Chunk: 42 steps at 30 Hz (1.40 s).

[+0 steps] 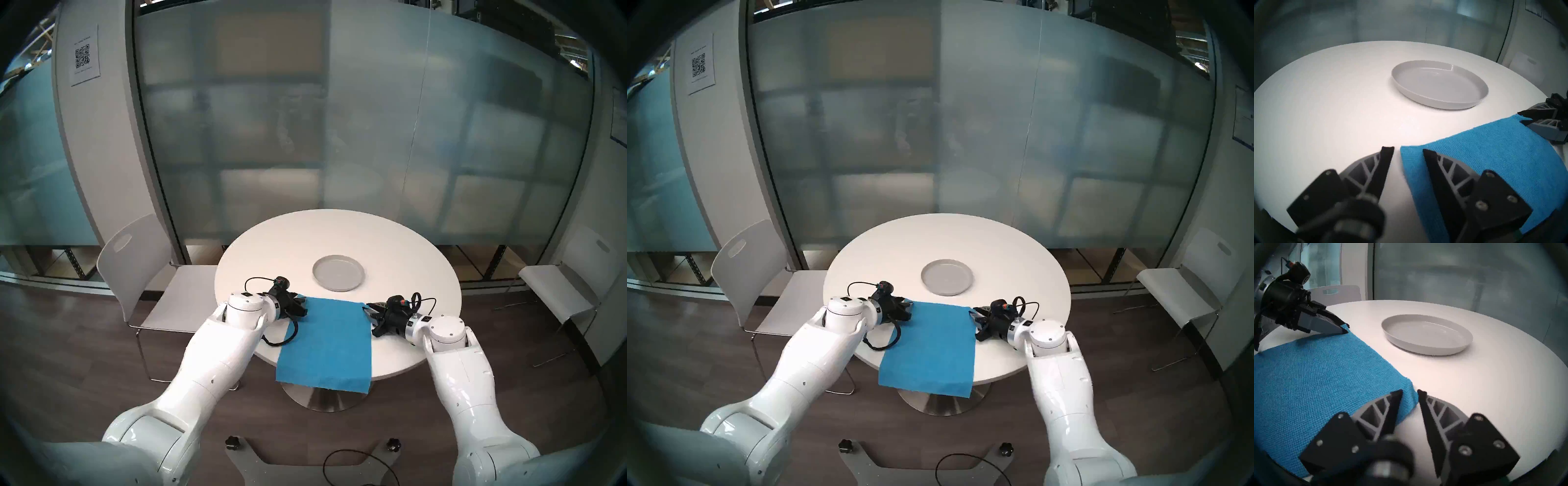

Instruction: Fold the napkin in half twice and place it beside the plate

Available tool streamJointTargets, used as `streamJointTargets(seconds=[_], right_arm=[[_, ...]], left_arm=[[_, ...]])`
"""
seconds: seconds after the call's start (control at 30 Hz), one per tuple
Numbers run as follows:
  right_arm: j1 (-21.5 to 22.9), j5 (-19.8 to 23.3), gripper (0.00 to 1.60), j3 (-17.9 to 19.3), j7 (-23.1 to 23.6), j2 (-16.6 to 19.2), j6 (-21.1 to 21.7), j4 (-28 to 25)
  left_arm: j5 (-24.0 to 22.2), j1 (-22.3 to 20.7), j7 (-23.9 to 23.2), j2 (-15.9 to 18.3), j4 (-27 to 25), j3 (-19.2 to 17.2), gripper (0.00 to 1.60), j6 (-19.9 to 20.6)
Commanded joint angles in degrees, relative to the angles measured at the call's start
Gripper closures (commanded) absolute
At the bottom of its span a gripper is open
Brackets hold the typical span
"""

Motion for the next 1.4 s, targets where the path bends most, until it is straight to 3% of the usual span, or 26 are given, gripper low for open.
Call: streamJointTargets(seconds=[0.0,0.37,0.63,1.37], right_arm=[[1.6,0.3,0.94,0.1,-0.1,-0.1,-0.3,-0.4],[2.0,0.5,1.13,0.2,-0.3,-0.2,-1.7,-0.2],[2.6,0.7,1.54,0.6,-0.7,-0.2,-2.9,-0.4],[4.1,1.1,1.6,1.7,-1.1,-0.8,-5.0,-0.2]], left_arm=[[-0.3,0.4,-0.2,-0.3,-0.7,0.1,1.04,-0.1],[-1.3,1.2,-0.2,-0.4,-3.0,-0.2,1.6,1.0],[-1.9,0.7,0.6,-0.9,-4.1,-1.2,1.6,0.2],[-4.3,1.3,2.1,-2.3,-8.2,-3.0,1.6,0.0]])
